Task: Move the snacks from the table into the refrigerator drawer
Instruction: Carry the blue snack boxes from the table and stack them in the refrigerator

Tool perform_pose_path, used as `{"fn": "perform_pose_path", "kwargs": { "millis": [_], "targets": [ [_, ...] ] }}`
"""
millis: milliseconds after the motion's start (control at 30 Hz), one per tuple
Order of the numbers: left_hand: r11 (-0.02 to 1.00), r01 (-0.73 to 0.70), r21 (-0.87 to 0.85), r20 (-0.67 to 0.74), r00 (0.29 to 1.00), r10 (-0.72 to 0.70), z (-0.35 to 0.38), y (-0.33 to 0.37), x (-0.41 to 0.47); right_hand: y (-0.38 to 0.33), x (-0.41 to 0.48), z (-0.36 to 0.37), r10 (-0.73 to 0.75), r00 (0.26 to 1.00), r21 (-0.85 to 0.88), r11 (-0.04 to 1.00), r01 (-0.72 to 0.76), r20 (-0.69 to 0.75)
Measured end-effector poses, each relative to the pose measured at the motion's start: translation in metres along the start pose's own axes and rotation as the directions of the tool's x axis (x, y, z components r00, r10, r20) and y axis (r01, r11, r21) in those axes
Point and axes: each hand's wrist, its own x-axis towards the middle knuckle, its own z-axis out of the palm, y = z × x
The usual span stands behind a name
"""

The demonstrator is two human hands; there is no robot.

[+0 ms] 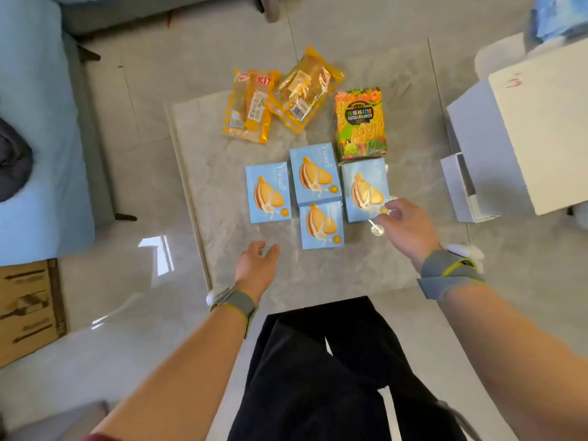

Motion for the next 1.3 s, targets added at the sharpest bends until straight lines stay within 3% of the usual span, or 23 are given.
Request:
{"fn": "perform_pose_path", "kwargs": {
  "millis": [233,400,567,767,933,1133,1300],
  "targets": [
    [0.994,0.091,-0.065,-0.047,0.994,-0.094,0.022,-0.009,0.099,0.025,0.08,0.052,0.102,0.993,-0.116,0.987,-0.108,-0.05],
    [0.982,0.07,-0.176,-0.138,0.986,-0.095,0.01,-0.004,0.156,0.036,0.117,0.057,0.172,0.983,0.018,0.985,-0.172,-0.069],
    [0.93,0.139,-0.34,0.025,0.99,-0.139,0.015,0.006,0.182,0.038,0.14,0.065,0.288,0.957,0.298,0.913,-0.279,0.015],
    [0.829,0.321,-0.458,0.192,0.946,-0.261,0.018,0.015,0.189,0.04,0.146,0.072,0.326,0.944,0.38,0.868,-0.319,0.049],
    [0.807,0.338,-0.485,0.187,0.941,-0.282,0.014,0.012,0.189,0.051,0.141,0.071,0.325,0.934,0.464,0.811,-0.356,0.149],
    [0.785,0.279,-0.553,0.191,0.96,-0.207,0.01,0.014,0.17,0.064,0.118,0.083,0.344,0.925,0.539,0.755,-0.374,0.16],
    [0.638,0.349,-0.686,0.271,0.937,-0.221,0.004,0.01,0.127,0.062,0.074,0.077,0.375,0.899,0.575,0.693,-0.435,0.227]
  ]
}}
